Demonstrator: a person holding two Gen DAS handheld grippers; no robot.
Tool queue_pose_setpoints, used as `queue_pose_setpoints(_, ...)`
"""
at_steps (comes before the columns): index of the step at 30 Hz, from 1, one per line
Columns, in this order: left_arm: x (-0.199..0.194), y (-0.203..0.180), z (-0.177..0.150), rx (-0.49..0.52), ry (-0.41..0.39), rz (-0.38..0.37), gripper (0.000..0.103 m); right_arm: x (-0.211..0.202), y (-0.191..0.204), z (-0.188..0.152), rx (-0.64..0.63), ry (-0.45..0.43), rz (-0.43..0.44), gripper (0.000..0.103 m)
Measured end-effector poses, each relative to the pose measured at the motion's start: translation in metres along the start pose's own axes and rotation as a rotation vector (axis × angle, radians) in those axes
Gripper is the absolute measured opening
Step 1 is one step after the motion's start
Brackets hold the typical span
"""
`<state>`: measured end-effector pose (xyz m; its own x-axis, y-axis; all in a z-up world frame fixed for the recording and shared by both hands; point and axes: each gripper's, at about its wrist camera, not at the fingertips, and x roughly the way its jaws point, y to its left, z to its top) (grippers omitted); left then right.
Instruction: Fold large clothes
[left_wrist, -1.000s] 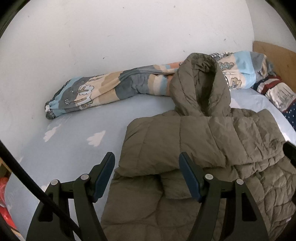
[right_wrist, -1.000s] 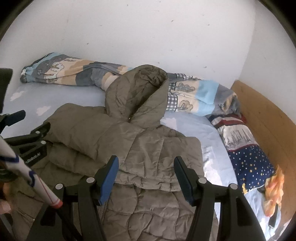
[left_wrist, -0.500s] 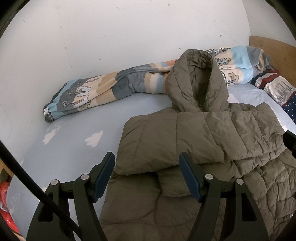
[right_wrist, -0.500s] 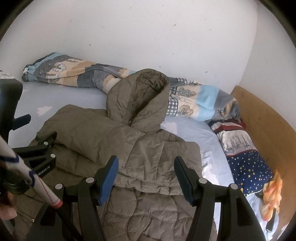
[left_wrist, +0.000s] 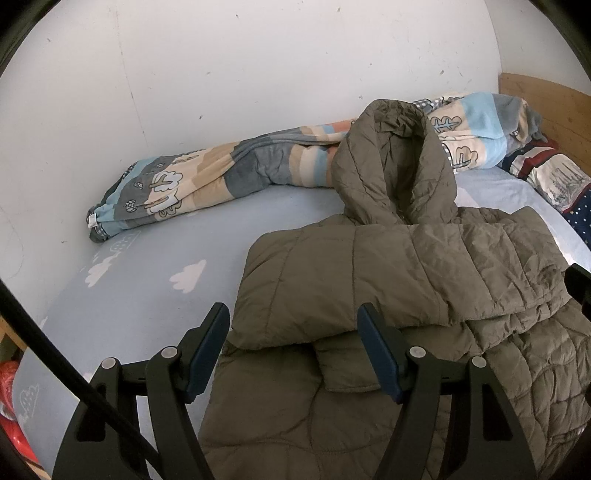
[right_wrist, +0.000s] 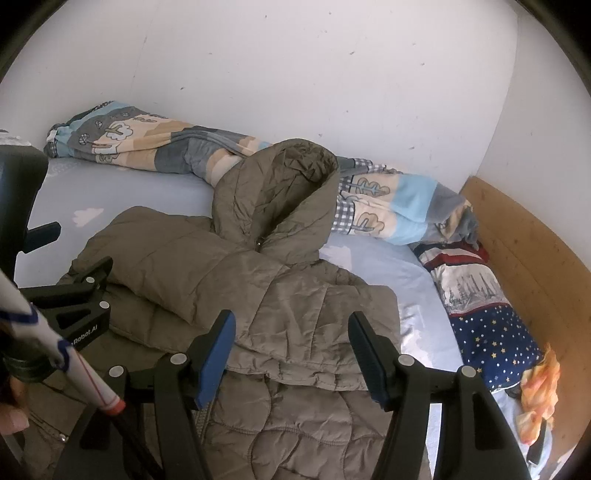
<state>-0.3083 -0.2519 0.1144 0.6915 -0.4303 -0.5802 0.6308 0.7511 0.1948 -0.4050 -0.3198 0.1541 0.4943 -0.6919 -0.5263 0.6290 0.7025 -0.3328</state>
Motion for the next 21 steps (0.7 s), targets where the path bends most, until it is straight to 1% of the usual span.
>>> queue_pose_setpoints(4, 0.000, 0.000, 0.000, -0.005, 0.002, -0.002, 0.071, 0.000, 0.000, 0.000, 0.001, -0.001, 0.000, 0.068)
queue_pose_setpoints(7, 0.002, 0.007, 0.003, -0.040, 0.023, -0.027, 0.071, 0.000, -0.002, 0.000, 0.011, 0.002, 0.016, 0.068)
queue_pose_setpoints(9, 0.004, 0.015, 0.006, -0.073, 0.047, -0.060, 0.071, 0.002, -0.012, 0.003, 0.041, 0.012, 0.065, 0.068)
queue_pose_setpoints(11, 0.007, 0.024, 0.009, -0.113, 0.079, -0.108, 0.071, 0.000, -0.029, 0.008, 0.083, 0.011, 0.103, 0.068)
queue_pose_setpoints(13, 0.010, 0.029, 0.009, -0.133, 0.101, -0.136, 0.071, -0.002, -0.048, 0.015, 0.129, 0.013, 0.144, 0.068)
queue_pose_setpoints(15, 0.011, 0.030, 0.008, -0.141, 0.115, -0.147, 0.071, 0.001, -0.071, 0.026, 0.189, 0.039, 0.224, 0.068)
queue_pose_setpoints(17, 0.012, 0.030, 0.007, -0.135, 0.122, -0.158, 0.071, 0.008, -0.089, 0.040, 0.240, 0.073, 0.263, 0.068)
queue_pose_setpoints(18, 0.012, 0.029, 0.007, -0.131, 0.123, -0.160, 0.071, 0.017, -0.103, 0.054, 0.271, 0.112, 0.291, 0.068)
queue_pose_setpoints(19, 0.012, 0.029, 0.006, -0.128, 0.123, -0.160, 0.071, 0.023, -0.111, 0.064, 0.294, 0.128, 0.309, 0.068)
queue_pose_setpoints(21, 0.015, 0.029, 0.005, -0.125, 0.130, -0.164, 0.071, 0.038, -0.129, 0.089, 0.350, 0.148, 0.325, 0.068)
